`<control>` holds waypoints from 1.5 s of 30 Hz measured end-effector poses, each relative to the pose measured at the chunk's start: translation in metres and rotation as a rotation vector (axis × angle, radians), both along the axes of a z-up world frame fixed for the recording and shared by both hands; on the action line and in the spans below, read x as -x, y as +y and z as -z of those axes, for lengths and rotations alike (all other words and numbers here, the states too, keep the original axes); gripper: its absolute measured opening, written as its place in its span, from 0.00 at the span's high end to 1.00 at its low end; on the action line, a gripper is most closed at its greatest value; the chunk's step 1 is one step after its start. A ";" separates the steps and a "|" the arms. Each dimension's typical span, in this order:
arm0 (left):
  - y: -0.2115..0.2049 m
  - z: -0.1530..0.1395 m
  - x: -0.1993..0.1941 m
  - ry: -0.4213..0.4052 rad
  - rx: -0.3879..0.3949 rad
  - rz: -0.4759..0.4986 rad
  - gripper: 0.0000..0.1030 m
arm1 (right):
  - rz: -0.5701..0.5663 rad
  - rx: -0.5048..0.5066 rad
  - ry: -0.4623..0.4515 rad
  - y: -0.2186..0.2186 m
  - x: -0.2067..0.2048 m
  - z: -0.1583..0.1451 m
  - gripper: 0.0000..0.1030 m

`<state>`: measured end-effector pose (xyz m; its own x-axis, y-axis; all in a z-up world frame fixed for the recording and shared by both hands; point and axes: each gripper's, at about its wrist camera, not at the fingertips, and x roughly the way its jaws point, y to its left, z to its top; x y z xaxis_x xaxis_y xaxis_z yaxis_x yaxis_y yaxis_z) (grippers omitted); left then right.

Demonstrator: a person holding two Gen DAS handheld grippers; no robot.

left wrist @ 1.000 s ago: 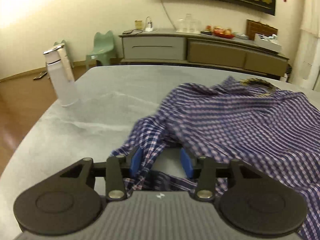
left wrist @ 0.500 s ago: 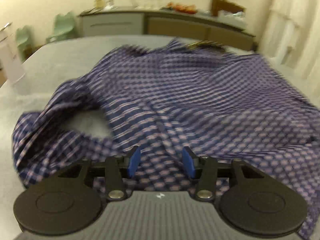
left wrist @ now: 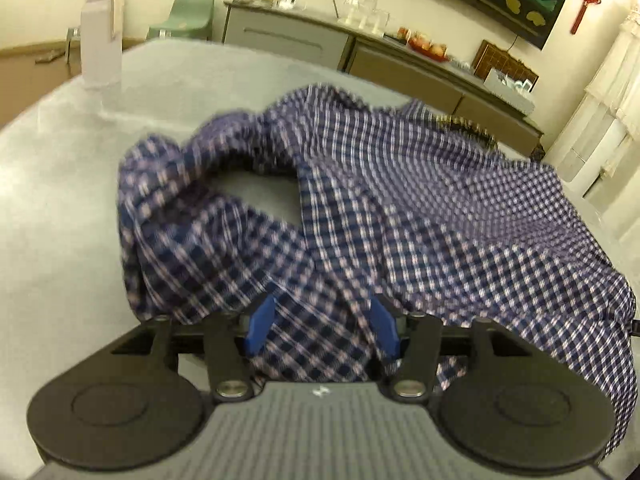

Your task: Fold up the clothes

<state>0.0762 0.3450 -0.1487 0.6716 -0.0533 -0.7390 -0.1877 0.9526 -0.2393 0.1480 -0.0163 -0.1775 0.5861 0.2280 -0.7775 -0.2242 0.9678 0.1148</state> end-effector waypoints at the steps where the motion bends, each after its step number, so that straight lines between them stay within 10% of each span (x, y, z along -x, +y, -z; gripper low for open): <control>1: -0.003 0.001 -0.001 0.002 -0.008 -0.002 0.47 | -0.014 0.025 -0.009 0.005 0.003 -0.001 0.80; 3: -0.009 0.003 -0.003 0.007 -0.023 -0.003 0.47 | -0.030 0.085 -0.038 0.013 0.007 -0.007 0.96; 9: -0.004 0.004 -0.001 0.000 -0.035 -0.021 0.43 | 0.172 0.533 -0.374 -0.013 0.030 -0.085 0.97; 12: -0.002 0.003 0.003 0.007 -0.045 -0.037 0.42 | 0.274 0.703 -0.392 -0.030 0.020 -0.091 0.93; 13: 0.001 0.002 0.007 0.010 -0.049 -0.063 0.42 | 0.320 0.675 -0.361 -0.042 0.016 -0.087 0.90; 15: 0.015 0.000 0.015 -0.001 -0.031 -0.111 0.38 | 0.421 0.513 -0.314 -0.069 0.020 -0.082 0.53; 18: 0.029 0.002 0.027 0.010 0.006 -0.179 0.37 | 0.461 0.168 -0.291 -0.091 0.048 -0.069 0.48; 22: 0.016 0.003 0.016 0.022 -0.028 -0.150 0.31 | 0.322 -0.009 -0.200 -0.064 0.054 -0.035 0.43; 23: 0.009 0.002 0.012 0.023 -0.052 -0.129 0.38 | 0.267 -0.018 -0.182 -0.052 0.049 -0.032 0.43; 25: 0.002 0.001 0.003 0.034 -0.099 -0.097 0.94 | 0.172 -0.032 -0.158 -0.031 0.043 -0.029 0.41; 29: 0.018 -0.016 -0.008 0.044 -0.224 -0.093 0.97 | 0.069 -0.067 -0.159 -0.021 0.049 -0.028 0.33; 35: 0.096 -0.097 -0.016 0.007 -0.651 -0.234 0.93 | -0.026 0.015 -0.098 0.001 0.046 -0.011 0.30; 37: 0.118 -0.112 -0.021 0.067 -0.766 -0.257 0.78 | -0.020 0.067 -0.061 0.002 0.039 -0.005 0.30; 45: 0.055 -0.158 -0.032 -0.166 -0.774 -0.012 0.47 | -0.016 0.051 -0.255 -0.026 0.010 -0.082 0.28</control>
<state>0.1082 0.3999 0.0093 0.7738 0.4428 -0.4530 -0.2191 0.8580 0.4646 0.1381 -0.0420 -0.0954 0.7610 0.2032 -0.6160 -0.2553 0.9669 0.0036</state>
